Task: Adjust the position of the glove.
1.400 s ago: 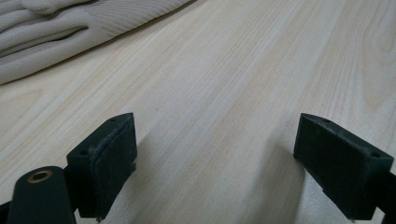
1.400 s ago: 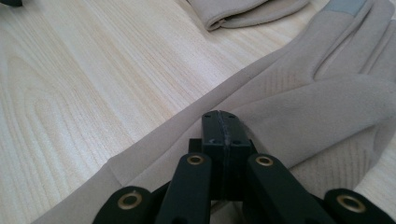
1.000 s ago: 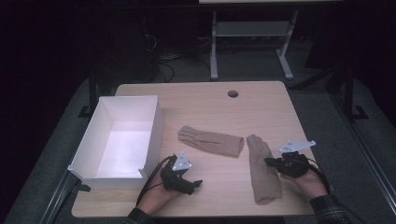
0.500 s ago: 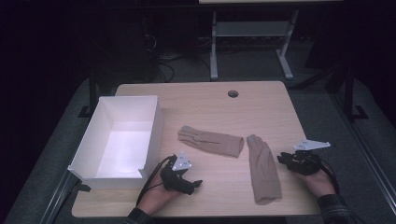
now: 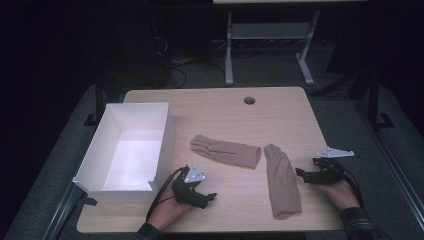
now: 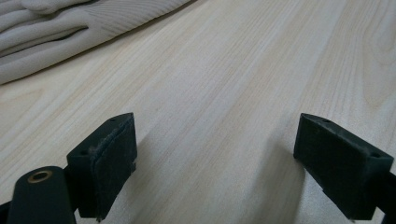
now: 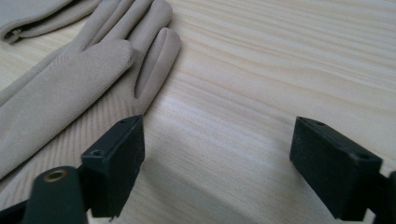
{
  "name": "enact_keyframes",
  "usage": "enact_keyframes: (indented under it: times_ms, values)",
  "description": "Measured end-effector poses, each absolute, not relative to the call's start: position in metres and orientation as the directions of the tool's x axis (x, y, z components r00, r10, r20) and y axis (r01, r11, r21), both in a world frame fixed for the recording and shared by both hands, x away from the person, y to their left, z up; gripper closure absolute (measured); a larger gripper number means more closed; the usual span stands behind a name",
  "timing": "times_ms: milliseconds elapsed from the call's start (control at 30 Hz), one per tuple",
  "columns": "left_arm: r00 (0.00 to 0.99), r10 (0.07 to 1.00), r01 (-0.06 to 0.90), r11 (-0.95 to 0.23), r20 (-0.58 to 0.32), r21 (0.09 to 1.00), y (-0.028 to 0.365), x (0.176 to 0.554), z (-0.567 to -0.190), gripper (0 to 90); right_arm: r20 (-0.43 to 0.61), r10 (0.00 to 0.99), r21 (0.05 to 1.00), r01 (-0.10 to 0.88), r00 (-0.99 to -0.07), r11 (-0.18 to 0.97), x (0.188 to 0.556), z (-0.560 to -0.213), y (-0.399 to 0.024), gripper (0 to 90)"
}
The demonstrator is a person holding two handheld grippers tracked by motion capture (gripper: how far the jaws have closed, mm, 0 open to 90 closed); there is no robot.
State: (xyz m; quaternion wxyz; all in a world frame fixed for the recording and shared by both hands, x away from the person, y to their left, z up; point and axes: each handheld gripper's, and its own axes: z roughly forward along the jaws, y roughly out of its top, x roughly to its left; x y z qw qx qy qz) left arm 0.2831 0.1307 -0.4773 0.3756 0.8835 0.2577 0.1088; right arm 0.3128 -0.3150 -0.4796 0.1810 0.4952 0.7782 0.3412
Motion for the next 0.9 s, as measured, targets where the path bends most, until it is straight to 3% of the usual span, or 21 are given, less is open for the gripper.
enact_keyframes:
  times_ms: [167, 333, 433, 733, 800, 900]
  values:
    - [0.825, 0.565, 0.397, -0.579, -0.001, 0.712, 0.127, 0.283, -0.476, 13.3, 0.032, 0.889, 0.705, 0.641, -0.456, 0.303, 0.312, -0.481, -0.309, 13.9]
    - [0.810, 0.586, 0.454, -0.586, -0.036, 0.672, 0.120, 0.289, -0.466, 24.7, 0.031, 0.885, 0.721, 0.624, -0.465, 0.303, 0.311, -0.483, -0.306, 14.1]
    - [0.805, 0.590, 0.466, -0.562, -0.063, 0.683, 0.120, 0.291, -0.461, 36.2, 0.031, 0.885, 0.721, 0.624, -0.465, 0.303, 0.311, -0.483, -0.306, 14.1]
    - [0.816, 0.566, 0.467, -0.526, -0.117, 0.711, 0.111, 0.298, -0.445, 83.0, 0.027, 0.883, 0.720, 0.622, -0.468, 0.308, 0.311, -0.483, -0.306, 14.1]
    - [0.823, 0.556, 0.457, -0.529, -0.114, 0.715, 0.108, 0.304, -0.444, 89.1, 0.027, 0.883, 0.720, 0.622, -0.469, 0.308, 0.311, -0.483, -0.306, 14.1]
    - [0.828, 0.551, 0.451, -0.543, -0.105, 0.708, 0.104, 0.309, -0.444, 89.7, 0.027, 0.882, 0.721, 0.620, -0.471, 0.310, 0.311, -0.483, -0.306, 14.1]
